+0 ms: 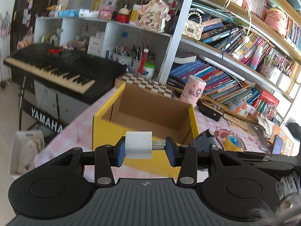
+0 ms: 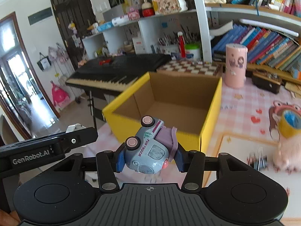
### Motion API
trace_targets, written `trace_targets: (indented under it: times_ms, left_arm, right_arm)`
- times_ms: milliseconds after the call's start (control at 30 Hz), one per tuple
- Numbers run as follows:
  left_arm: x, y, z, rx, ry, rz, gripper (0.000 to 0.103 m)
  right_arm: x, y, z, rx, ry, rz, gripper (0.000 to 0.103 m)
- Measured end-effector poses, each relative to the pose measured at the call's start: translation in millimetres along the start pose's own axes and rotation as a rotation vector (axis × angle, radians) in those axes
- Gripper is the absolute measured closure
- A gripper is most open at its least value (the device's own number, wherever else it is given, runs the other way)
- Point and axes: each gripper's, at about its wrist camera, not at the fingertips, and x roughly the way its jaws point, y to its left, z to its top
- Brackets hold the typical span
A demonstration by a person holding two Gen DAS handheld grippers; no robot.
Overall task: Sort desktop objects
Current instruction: 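Lower into the yellow box and open the left tool while the right tool releases the truck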
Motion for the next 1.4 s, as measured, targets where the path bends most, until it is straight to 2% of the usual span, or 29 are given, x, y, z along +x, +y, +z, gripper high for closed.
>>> trace_targets:
  times_ms: [200, 333, 467, 667, 867, 1033, 1133, 1267, 1400]
  left_arm:
    - [29.7, -13.9, 29.6, 0.047, -0.033, 0.013, 0.063]
    - [60.2, -21.8, 44.5, 0.117, -0.015, 0.027, 0.063]
    - [93.7, -22.3, 56.6, 0.135, 0.028, 0.035, 0.063]
    - [164.6, -17.0, 69.1, 0.098, 0.163, -0.014, 0.062]
    - [235.0, -23.8, 70.5, 0.161, 0.311, 0.017, 0.062]
    - [276.5, -29.5, 64.1, 0.183, 0.443, 0.055, 0.062]
    - [291.4, -34.1, 55.1, 0.222, 0.508, 0.075, 0.062]
    - [297.6, -36.7, 52.7, 0.248, 0.538, 0.065, 0.062]
    - [297.5, -33.1, 52.1, 0.234, 0.547, 0.053, 0.062]
  right_arm:
    - [14.5, -17.6, 34.3, -0.024, -0.046, 0.036, 0.053]
    - [34.5, -32.4, 52.9, -0.050, -0.036, 0.037, 0.053]
    - [58.7, -45.9, 64.2, -0.070, -0.004, 0.040, 0.053]
    - [114.3, -60.7, 68.7, -0.191, 0.076, 0.011, 0.053]
    - [169.0, -54.1, 68.0, -0.455, 0.173, -0.028, 0.053]
    - [200.0, -46.2, 65.2, -0.645, 0.318, -0.059, 0.053]
    - [209.3, -43.0, 64.6, -0.727, 0.375, -0.062, 0.053]
    - [220.3, -46.0, 56.0, -0.838, 0.436, -0.087, 0.053]
    - [220.7, -51.5, 58.4, -0.801, 0.423, -0.078, 0.053]
